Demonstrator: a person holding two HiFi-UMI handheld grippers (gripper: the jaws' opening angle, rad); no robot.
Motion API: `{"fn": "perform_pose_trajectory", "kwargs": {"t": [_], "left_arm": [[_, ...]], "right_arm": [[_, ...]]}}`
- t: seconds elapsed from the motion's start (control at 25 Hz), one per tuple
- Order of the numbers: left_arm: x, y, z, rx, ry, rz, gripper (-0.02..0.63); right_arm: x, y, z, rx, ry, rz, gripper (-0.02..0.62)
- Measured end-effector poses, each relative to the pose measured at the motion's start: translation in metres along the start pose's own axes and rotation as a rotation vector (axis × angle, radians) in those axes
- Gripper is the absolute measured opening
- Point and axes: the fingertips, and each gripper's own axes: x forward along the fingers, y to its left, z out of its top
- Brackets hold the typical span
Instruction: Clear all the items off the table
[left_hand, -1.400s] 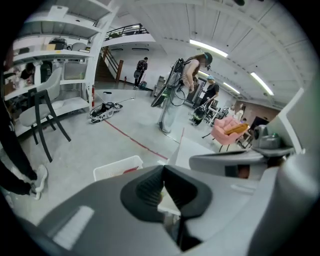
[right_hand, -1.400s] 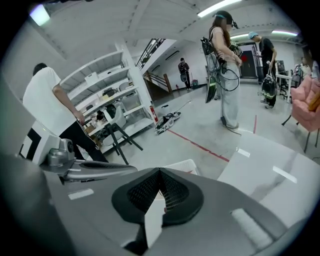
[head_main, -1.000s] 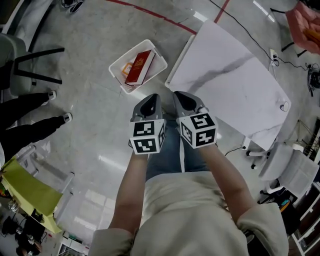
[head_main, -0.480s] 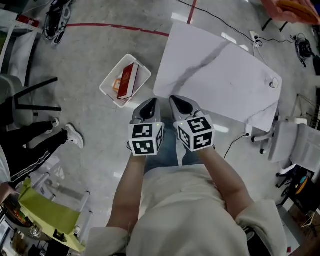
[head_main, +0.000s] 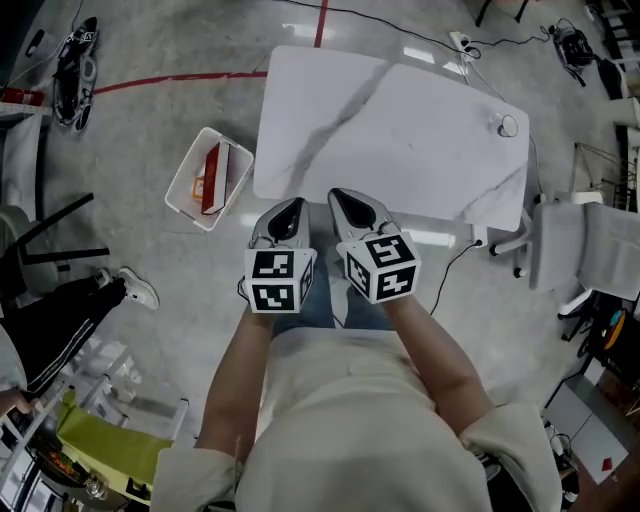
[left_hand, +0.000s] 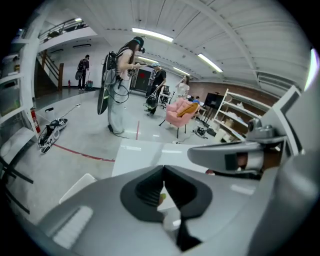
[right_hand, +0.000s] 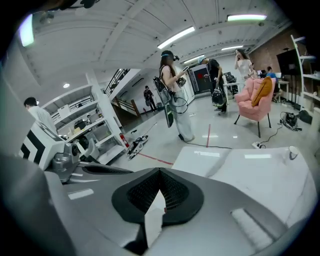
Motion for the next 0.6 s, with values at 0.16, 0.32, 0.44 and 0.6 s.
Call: {"fn": "perform_pose_trajectory", "kwargs": {"t": [0.16, 0.32, 0.44, 0.6], "left_arm": [[0.021, -0.051, -0.004, 0.018, 0.014, -0.026, 0.009], [0.04, -0.103, -0.007, 0.033, 0.013, -0.052, 0.009], [0.05, -0.139, -0.008, 0.056, 0.016, -0.073, 0.009], [0.062, -0.183, -0.005, 0.082, 0.01, -0.101, 0.009]], "right_arm": [[-0.037, -0.046, -0.008, 0.015, -0.014, -0.04, -0.002], [-0.075, -0.091, -0.023, 0.038, -0.026, -0.081, -0.002], [-0.1, -0.12, -0.03, 0.049, -0.035, -0.104, -0.002], [-0.126, -0.153, -0.034, 0.072, -0.057, -0.128, -0.002]]}}
